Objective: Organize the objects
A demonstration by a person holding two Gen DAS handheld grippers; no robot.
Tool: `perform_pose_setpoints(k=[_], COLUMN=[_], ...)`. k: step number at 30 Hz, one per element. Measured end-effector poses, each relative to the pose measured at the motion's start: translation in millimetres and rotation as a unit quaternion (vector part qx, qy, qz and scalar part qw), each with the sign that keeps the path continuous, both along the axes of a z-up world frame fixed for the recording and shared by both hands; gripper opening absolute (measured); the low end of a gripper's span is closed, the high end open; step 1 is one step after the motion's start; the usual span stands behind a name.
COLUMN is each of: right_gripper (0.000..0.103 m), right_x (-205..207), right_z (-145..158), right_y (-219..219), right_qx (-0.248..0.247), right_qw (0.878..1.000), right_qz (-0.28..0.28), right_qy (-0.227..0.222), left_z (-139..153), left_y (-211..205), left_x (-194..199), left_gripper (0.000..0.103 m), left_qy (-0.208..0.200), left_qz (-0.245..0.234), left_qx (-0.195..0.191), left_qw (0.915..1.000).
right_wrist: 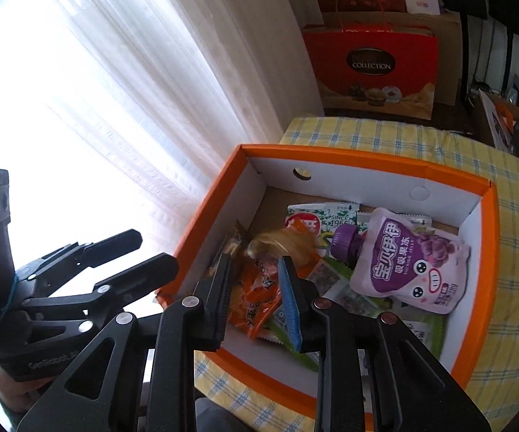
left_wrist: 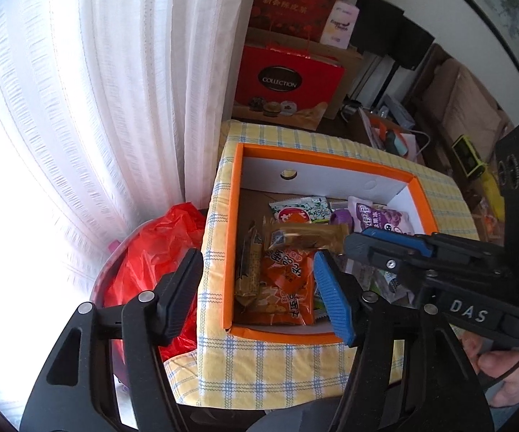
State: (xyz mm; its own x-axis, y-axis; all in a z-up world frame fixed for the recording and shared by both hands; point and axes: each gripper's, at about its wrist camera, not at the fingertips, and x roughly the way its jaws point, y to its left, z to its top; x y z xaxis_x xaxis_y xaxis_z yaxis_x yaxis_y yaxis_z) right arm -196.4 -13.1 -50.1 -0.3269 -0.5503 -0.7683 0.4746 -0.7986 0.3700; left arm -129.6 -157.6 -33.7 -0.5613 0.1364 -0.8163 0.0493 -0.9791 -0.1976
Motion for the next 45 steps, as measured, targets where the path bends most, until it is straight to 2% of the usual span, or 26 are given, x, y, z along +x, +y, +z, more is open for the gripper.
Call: perform_pose_setpoints(k=[6,10,13,17,19,23,24,25,27,35,39,45], right_gripper=[0.027,0.029,0.037,0.046,0.056,0.06,0.065,0.069,0.074,0.087,0.103,0.102], right_x=[2.7,5.8,9.9,15.3,16.6,21.3,22.7,24.7,27.7,37.9,42.0,50.7], right_z=[3.8,4.6,6.9,10.8,12.3,17.9,19.4,21.0,24.1,29.0,29.2,31.6], right_y=[11.3,22.0,29.1,37.9,42.6,53.2,55.4,58.2,64.9,97.7,116.6,140.3], right_qx=[0.007,0.012,0.023,0.042,0.047,0.06,0.065,0.07,0.076,0.091,0.091,0.104], right_qw=[1.0,1.0,0.999,0.998,0.997,0.995,0.994,0.993,0.992,0.986,0.984,0.978], right_qz=[-0.006,-0.015,-0.022,-0.033,-0.039,-0.05,-0.053,-0.056,-0.063,-0.103,-0.12,-0.143], right_qy=[0.002,0.007,0.018,0.038,0.045,0.061,0.066,0.072,0.081,0.098,0.098,0.107], left_z=[1.8,1.1,1.3,3.7,5.8,8.7,9.5,10.0,12.4,18.8,22.4,24.1], left_y=[3.1,8.0,12.1,17.6,21.4,28.6,31.0,32.8,36.1,57.6,70.5,90.7], left_x=[3.0,6.0,8.6,12.1,13.7,14.6,14.8,15.4,17.8,20.5,23.5,26.6], left_gripper=[0.063,0.071,0.08,0.081,0.083,0.083,0.085,0.094,0.1,0.102,0.103,0.103], left_qy=[0.002,0.0,0.002,0.004,0.007,0.009,0.01,0.011,0.017,0.024,0.03,0.035], left_qz=[-0.001,-0.004,-0.007,-0.011,-0.012,-0.016,-0.017,-0.017,-0.017,-0.031,-0.039,-0.05], left_qx=[-0.001,-0.002,-0.003,-0.002,-0.004,-0.004,-0.005,-0.005,-0.002,-0.002,-0.006,-0.01], left_qw=[1.0,1.0,1.0,0.9999,0.9999,0.9998,0.9998,0.9998,0.9997,0.9992,0.9987,0.9981])
